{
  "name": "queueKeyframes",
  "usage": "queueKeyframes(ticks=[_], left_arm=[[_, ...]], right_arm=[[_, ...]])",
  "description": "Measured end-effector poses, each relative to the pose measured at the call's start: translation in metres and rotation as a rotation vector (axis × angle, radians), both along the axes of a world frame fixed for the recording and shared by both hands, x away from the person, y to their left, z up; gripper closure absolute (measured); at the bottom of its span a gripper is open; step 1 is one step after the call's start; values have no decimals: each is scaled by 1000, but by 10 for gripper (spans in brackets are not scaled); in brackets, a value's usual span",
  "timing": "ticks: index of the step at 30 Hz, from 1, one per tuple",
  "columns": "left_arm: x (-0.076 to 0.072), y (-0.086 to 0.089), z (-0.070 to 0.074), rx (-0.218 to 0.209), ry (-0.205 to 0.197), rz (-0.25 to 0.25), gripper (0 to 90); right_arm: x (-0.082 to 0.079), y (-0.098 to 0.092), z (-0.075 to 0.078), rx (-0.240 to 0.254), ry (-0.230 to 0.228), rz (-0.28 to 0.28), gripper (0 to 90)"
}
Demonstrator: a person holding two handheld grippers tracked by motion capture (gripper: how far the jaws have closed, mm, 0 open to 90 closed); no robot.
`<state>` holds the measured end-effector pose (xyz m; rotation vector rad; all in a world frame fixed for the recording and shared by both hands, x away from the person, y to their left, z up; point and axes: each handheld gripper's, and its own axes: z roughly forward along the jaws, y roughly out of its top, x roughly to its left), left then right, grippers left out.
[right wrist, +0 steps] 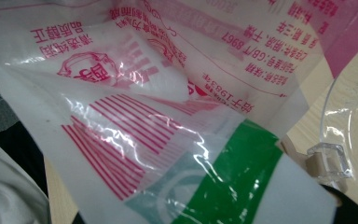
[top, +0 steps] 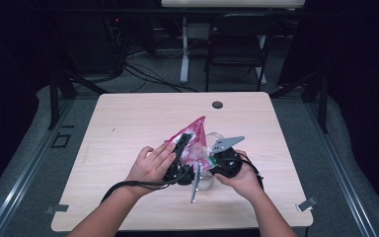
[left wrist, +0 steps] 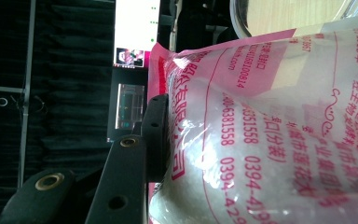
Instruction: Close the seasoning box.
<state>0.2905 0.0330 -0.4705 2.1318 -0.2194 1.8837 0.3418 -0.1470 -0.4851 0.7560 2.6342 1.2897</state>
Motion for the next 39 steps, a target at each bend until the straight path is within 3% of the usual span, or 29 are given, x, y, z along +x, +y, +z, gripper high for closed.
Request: queueKeyframes(ticks=[27, 39], left_arm=[[1, -1, -1, -2, 31, 3, 659], [4, 7, -1, -40, 57, 14, 658]], right_arm=[[-1, 5, -4, -8, 8, 2, 900], [-2, 5, -3, -13, 1, 5, 900]])
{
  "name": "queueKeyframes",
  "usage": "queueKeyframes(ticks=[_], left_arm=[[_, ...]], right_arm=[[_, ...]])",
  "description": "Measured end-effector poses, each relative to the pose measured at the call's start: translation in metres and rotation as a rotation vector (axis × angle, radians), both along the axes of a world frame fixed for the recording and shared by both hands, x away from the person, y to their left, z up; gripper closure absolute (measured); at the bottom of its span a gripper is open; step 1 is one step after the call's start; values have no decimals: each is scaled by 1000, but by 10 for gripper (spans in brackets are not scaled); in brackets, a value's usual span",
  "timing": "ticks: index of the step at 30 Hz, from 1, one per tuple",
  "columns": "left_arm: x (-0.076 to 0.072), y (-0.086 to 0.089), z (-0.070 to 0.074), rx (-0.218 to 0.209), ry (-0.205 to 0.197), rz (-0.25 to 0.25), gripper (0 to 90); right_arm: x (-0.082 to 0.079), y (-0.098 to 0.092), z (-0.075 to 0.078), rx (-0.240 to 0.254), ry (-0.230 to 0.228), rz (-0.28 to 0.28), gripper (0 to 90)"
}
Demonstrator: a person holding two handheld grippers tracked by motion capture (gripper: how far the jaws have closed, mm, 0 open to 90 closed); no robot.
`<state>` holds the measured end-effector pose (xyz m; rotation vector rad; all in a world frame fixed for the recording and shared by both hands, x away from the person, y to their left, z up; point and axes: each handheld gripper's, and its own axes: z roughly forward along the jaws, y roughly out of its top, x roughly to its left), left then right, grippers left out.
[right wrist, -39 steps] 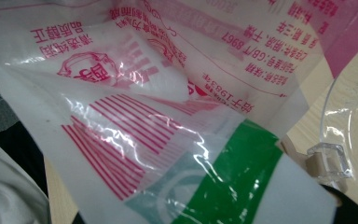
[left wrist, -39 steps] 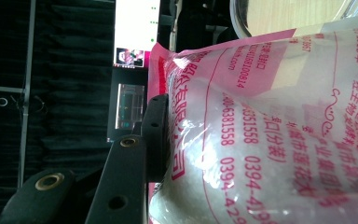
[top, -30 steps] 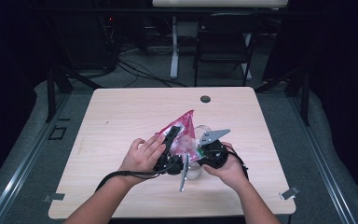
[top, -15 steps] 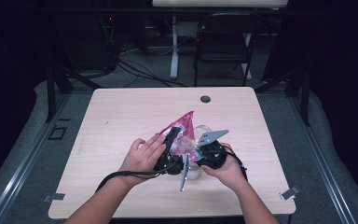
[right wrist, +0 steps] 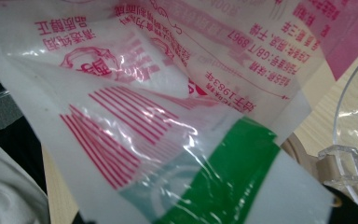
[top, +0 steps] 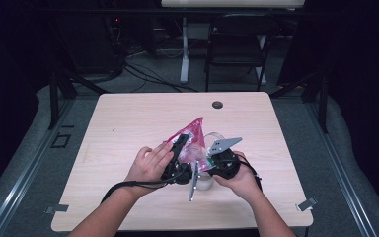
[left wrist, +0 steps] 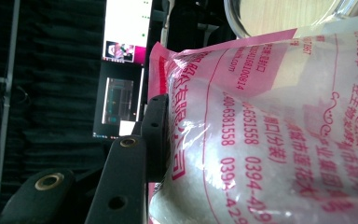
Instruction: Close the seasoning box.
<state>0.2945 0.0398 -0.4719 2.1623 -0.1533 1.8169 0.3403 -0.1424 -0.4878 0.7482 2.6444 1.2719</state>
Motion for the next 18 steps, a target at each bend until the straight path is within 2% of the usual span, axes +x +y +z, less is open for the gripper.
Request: queueKeyframes(ticks=[5, 11, 18], left_arm=[[3, 7, -1, -34, 29, 22, 659], [5, 12, 0, -43, 45, 42, 662], [6, 14, 1, -51, 51, 53, 663]], right_arm=[[0, -1, 0, 9, -2, -2, 900], [-1, 0, 3, -2, -11, 8, 900], [-2, 0, 5, 17, -19, 7, 900]])
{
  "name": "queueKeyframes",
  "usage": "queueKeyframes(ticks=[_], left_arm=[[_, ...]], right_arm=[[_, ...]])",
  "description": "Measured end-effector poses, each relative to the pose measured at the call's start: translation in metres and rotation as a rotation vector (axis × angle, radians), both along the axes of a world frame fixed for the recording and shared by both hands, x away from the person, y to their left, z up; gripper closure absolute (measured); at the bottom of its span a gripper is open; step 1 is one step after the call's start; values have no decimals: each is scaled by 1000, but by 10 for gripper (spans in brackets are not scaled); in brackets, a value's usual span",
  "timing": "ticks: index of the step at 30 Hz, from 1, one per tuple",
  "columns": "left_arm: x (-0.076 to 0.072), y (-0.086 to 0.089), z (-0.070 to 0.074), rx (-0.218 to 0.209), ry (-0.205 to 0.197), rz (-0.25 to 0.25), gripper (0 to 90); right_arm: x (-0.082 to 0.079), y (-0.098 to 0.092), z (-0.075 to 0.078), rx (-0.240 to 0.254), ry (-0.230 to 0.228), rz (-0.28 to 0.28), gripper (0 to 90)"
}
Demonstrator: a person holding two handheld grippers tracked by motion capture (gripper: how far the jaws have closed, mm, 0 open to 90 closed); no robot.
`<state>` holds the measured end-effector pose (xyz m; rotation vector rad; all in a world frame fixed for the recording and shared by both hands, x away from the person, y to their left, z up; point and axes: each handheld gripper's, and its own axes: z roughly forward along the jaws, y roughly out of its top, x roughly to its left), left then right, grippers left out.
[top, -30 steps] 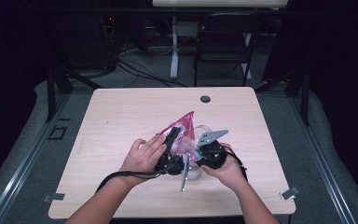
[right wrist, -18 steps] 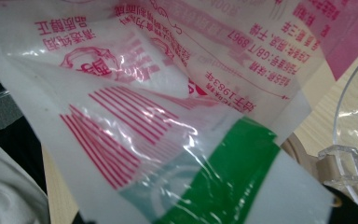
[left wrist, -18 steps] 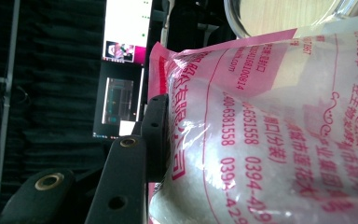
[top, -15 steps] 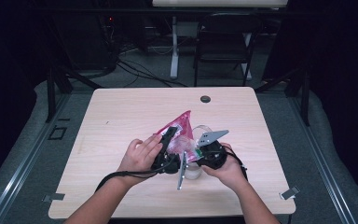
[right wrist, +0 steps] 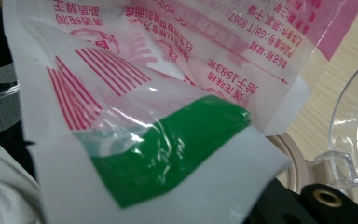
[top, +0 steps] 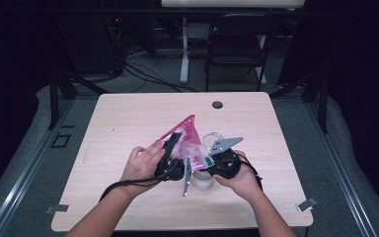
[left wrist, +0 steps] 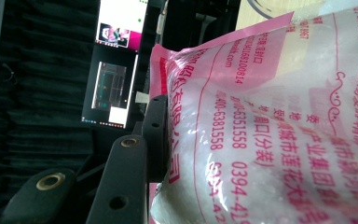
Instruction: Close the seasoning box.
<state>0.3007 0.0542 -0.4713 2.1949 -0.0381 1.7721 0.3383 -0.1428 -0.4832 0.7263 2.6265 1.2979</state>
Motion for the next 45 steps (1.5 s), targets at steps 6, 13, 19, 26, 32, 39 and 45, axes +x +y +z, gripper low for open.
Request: queueKeyframes(ticks=[6, 13, 19, 26, 32, 39, 45], left_arm=[[2, 3, -1, -3, 2, 2, 663], [3, 9, -2, -26, 34, 22, 665], [3, 12, -3, -33, 45, 28, 665], [4, 16, -7, -56, 72, 41, 663], [4, 20, -14, -90, 97, 49, 663], [4, 23, -23, -113, 122, 63, 661], [3, 28, -26, -137, 147, 70, 661]], right_arm=[[0, 0, 0, -1, 2, 1, 900], [-1, 0, 3, -2, -8, 5, 900], [-2, 0, 4, 0, -10, 8, 900], [-3, 0, 6, 5, -16, 8, 900], [-5, -1, 10, 20, -32, 6, 900], [-5, -1, 9, 13, -35, 4, 900], [-5, 0, 10, 16, -41, 4, 900]])
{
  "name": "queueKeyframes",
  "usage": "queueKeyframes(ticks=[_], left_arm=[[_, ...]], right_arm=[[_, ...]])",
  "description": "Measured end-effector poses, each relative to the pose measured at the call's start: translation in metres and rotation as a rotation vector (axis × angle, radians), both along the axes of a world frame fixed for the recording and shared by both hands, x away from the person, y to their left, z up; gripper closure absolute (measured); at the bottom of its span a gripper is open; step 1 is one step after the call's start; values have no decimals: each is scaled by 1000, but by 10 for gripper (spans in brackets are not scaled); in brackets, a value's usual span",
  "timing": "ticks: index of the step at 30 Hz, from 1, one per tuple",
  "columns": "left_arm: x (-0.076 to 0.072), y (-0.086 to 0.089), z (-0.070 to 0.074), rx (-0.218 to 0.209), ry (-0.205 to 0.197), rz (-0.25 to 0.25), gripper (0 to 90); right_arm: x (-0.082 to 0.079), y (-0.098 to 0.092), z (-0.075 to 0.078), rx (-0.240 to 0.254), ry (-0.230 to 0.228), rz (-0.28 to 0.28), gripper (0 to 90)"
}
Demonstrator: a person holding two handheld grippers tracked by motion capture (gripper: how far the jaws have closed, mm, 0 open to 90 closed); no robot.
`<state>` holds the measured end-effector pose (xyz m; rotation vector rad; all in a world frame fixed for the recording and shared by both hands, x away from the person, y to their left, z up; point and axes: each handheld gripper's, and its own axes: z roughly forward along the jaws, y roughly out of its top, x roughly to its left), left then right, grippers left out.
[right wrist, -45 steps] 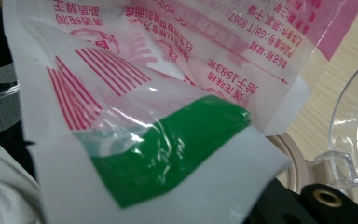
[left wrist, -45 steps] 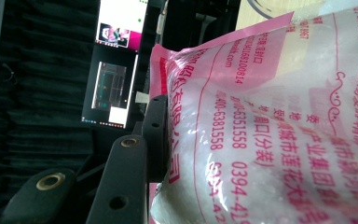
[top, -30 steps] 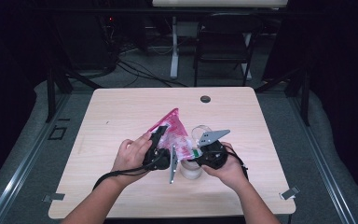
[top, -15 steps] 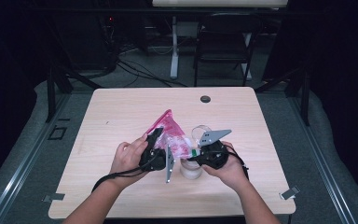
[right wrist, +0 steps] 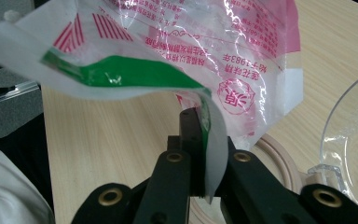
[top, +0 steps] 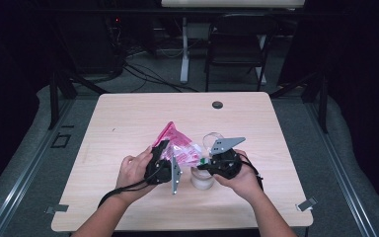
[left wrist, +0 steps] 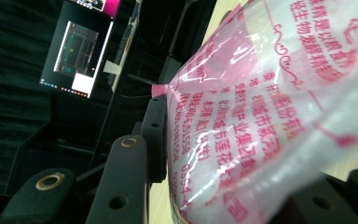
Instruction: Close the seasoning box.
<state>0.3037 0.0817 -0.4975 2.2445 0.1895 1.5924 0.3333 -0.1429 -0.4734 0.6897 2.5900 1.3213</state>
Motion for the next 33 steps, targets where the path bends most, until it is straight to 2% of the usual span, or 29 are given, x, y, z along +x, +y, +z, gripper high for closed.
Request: queueKeyframes(ticks=[16, 18, 19, 22, 25, 27, 31, 33], left_arm=[[-1, 0, -6, -24, 20, 1, 661], [-1, 0, -8, -48, 32, -1, 663], [-2, 1, -10, -73, 48, 4, 663], [-2, 1, -11, -84, 58, 9, 665], [-3, 2, -15, -116, 76, 17, 666], [-4, 3, -17, -128, 80, 19, 667], [-4, 2, -19, -122, 93, 14, 667], [-4, 1, -22, -129, 111, 9, 670]], right_arm=[[-1, 2, 0, -1, -3, 4, 900], [-1, 2, 0, 3, -6, 3, 900], [-1, 2, 0, 4, -5, 4, 900], [-2, 3, 0, 6, -8, 5, 900], [-2, 4, 0, 0, -9, 6, 900], [-3, 4, 0, 0, -10, 6, 900], [-3, 5, 0, 1, -12, 4, 900], [-3, 5, 0, 2, -16, 2, 900]])
